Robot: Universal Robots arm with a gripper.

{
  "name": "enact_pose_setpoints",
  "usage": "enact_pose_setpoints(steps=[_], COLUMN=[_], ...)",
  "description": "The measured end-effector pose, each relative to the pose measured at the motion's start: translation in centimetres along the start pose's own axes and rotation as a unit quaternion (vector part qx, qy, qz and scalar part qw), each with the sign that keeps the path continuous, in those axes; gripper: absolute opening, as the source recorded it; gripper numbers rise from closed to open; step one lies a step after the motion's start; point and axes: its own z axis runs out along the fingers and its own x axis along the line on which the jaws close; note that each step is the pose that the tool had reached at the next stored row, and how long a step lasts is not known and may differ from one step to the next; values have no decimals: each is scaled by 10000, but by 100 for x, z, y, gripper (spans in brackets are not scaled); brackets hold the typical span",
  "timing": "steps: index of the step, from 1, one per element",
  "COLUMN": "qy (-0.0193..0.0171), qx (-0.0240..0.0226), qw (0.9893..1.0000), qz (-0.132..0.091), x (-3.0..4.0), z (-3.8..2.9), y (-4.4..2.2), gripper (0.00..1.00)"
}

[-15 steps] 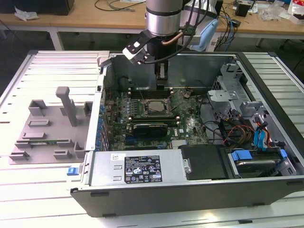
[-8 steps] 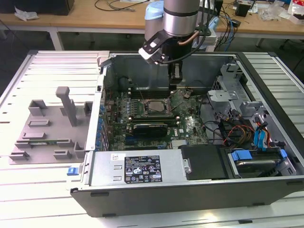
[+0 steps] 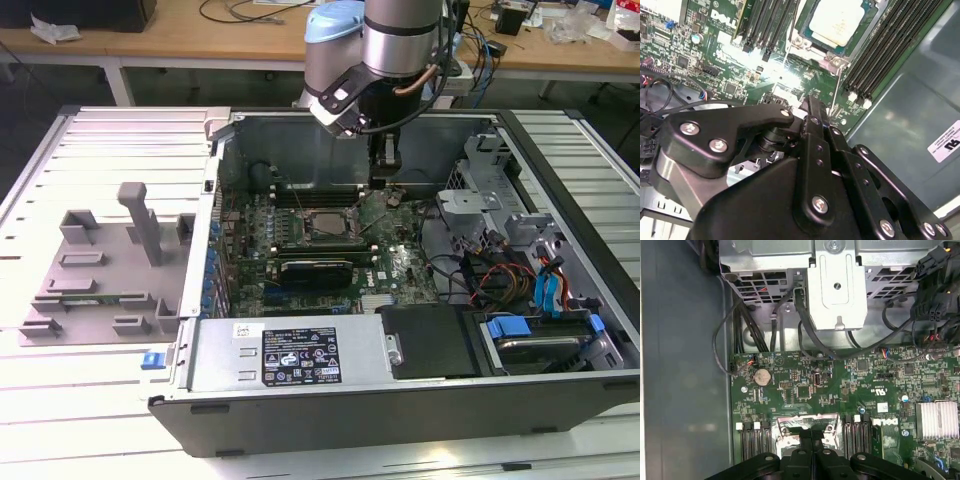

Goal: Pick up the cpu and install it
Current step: 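Close the cpu cover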

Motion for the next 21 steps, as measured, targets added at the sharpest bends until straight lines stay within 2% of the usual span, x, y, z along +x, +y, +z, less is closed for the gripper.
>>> enact_pose_setpoints(steps=[2,3,4,6,7,12,19,20,21], qy=[0,0,0,-1,0,0,-2,-3,-4], qx=[0,0,2,6,9,9,28,31,43], qw=[10000,10000,10000,10000,10000,10000,10000,10000,10000], qz=[-1,-1,-1,-1,0,-2,-1,0,-1], x=[1,2,6,11,15,16,22,22,23], z=[0,2,6,11,16,17,28,54,128], y=[11,39,110,194,260,283,388,387,384], gripper=[11,11,11,11,11,11,11,11,11])
